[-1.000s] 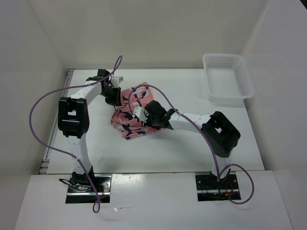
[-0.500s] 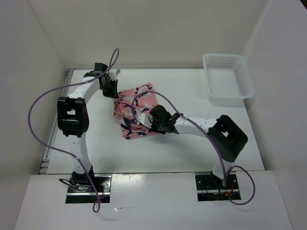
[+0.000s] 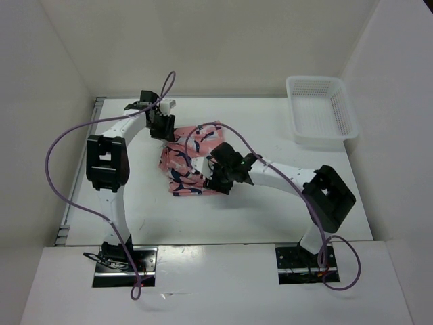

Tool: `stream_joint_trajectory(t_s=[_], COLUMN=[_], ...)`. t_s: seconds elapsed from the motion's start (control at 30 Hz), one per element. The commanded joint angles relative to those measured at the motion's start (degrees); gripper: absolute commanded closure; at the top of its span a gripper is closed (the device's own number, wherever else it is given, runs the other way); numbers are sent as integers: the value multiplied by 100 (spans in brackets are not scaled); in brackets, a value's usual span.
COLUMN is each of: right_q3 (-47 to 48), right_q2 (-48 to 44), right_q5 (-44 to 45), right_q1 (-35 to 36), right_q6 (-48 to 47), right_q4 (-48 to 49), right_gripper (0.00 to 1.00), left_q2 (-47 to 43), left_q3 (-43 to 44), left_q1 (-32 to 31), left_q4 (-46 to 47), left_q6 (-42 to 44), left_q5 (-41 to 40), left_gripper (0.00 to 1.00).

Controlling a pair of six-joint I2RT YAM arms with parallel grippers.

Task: Fold and stack the shorts
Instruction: Fold the shorts

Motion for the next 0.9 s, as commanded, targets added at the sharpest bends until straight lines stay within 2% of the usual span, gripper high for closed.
stream_joint_trajectory(t_s=[0.0, 0.1, 0.13, 0.2, 0.3, 0.33, 0.4, 0.5, 0.6, 0.73, 0.87], right_q3=[986, 1419, 1655, 1789, 2296, 2525, 3357, 4185, 4739, 5243, 5227], right_q2=[-552, -614, -501, -90, 711, 983, 1850, 2687, 3120, 3779, 3912], right_q5=[-819, -1446, -1395, -1071, -587, -586, -534, -332, -226, -85, -295], right_q1=[-307, -1037, -1396, -1593, -1777, -1961, -2146, -2357, -2358, -2358, -2411], right_q6=[663, 1726, 1955, 2239, 2360, 2527, 3247, 3793, 3978, 4199, 4269], right_q4=[8, 587, 763, 1280, 1721, 1723, 1566, 1512, 1573, 1626, 1503], right_gripper=[38, 31, 31, 31, 31, 31, 33, 33, 33, 31, 33], left_q2=[-183, -605, -746, -1115, -1406, -1467, -1669, -1933, -2144, -2014, -1706], left_q3=[97, 422, 423, 423, 73, -399, -954, -1729, -2168, -2380, -2320], left_q1=[25, 25, 25, 25, 25, 25, 25, 25, -36, -89, -194], left_q4=[22, -207, -268, -382, -698, -751, -752, -752, -752, -752, -690], left_q6=[27, 27, 27, 27, 27, 27, 27, 27, 27, 27, 27], left_q5=[-154, -155, -155, -155, 64, 126, 197, 433, 715, 838, 838], left_gripper=[40, 27, 23, 17, 17, 17, 17, 17, 17, 17, 17])
